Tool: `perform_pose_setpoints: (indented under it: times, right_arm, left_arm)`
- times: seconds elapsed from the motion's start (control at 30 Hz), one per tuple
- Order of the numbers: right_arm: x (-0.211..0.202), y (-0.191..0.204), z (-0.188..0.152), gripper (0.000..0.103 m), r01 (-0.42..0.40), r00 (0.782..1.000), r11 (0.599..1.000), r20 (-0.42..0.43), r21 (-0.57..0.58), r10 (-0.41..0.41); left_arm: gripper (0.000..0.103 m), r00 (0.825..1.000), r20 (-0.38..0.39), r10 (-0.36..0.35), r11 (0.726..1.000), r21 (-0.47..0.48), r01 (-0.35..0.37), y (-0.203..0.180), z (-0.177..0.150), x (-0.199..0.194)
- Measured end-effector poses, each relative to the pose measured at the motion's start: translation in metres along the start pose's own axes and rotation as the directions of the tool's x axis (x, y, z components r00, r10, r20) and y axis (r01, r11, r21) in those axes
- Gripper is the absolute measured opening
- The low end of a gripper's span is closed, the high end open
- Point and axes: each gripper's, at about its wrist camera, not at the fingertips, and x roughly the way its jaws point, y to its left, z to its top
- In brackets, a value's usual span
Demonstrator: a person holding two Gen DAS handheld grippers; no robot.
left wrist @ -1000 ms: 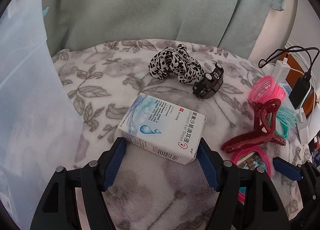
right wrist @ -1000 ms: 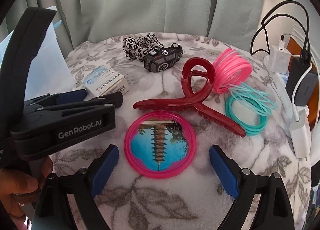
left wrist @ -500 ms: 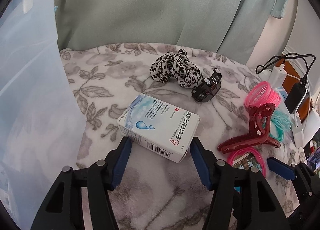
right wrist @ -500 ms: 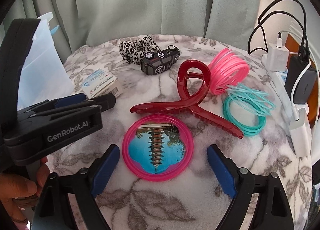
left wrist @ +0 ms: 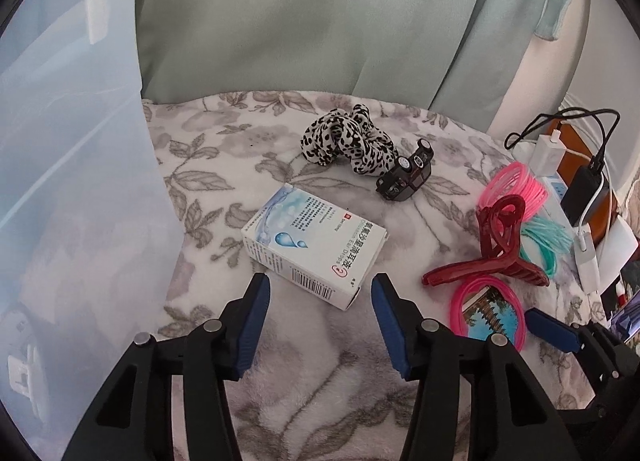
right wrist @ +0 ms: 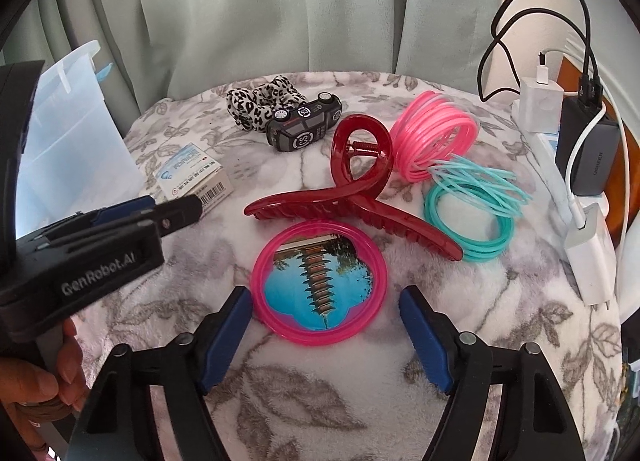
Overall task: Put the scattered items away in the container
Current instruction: 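Grasp the white medicine box with the left tool while the right tool approaches the pink mirror, then lift the medicine box with the left tool while the right tool grasps the pink round mirror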
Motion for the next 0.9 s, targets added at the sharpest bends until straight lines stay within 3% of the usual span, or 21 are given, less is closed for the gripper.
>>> perform_pose_setpoints:
  times: [0.03, 0.2, 0.33, 0.57, 0.8, 0.9]
  right_arm:
    - [0.000, 0.001, 0.000, 0.078, 0.002, 1.000, 1.000, 0.000, -0.002, -0.002]
    - [0.000, -0.001, -0.001, 0.079, -0.009, 1.000, 1.000, 0.003, -0.003, 0.009]
    - [-0.001, -0.003, -0.001, 0.078, -0.021, 1.000, 1.000, 0.006, 0.000, 0.021]
    - [-0.002, -0.005, -0.002, 0.079, -0.030, 0.999, 1.000, 0.012, 0.006, 0.030]
    - [0.000, -0.004, 0.000, 0.080, -0.032, 0.999, 0.999, 0.017, 0.001, 0.032]
    - [0.003, 0.000, 0.002, 0.082, -0.011, 1.000, 1.000, 0.014, -0.021, 0.012]
  left_arm:
    - [0.063, 1.000, -0.001, -0.006, 1.000, -0.002, 0.006, -0.001, 0.002, -0.001]
    - [0.070, 1.000, -0.016, 0.011, 1.000, -0.021, -0.012, -0.011, 0.011, 0.004]
    - [0.070, 0.999, -0.032, 0.026, 0.995, -0.100, -0.029, -0.010, 0.020, 0.011]
    - [0.070, 0.987, -0.084, 0.135, 0.979, -0.140, -0.146, -0.009, 0.030, 0.028]
    - [0.069, 0.985, -0.079, 0.151, 0.973, -0.166, -0.162, 0.006, 0.023, 0.024]
    - [0.059, 0.986, -0.085, 0.145, 0.973, -0.171, -0.157, 0.012, 0.018, 0.023]
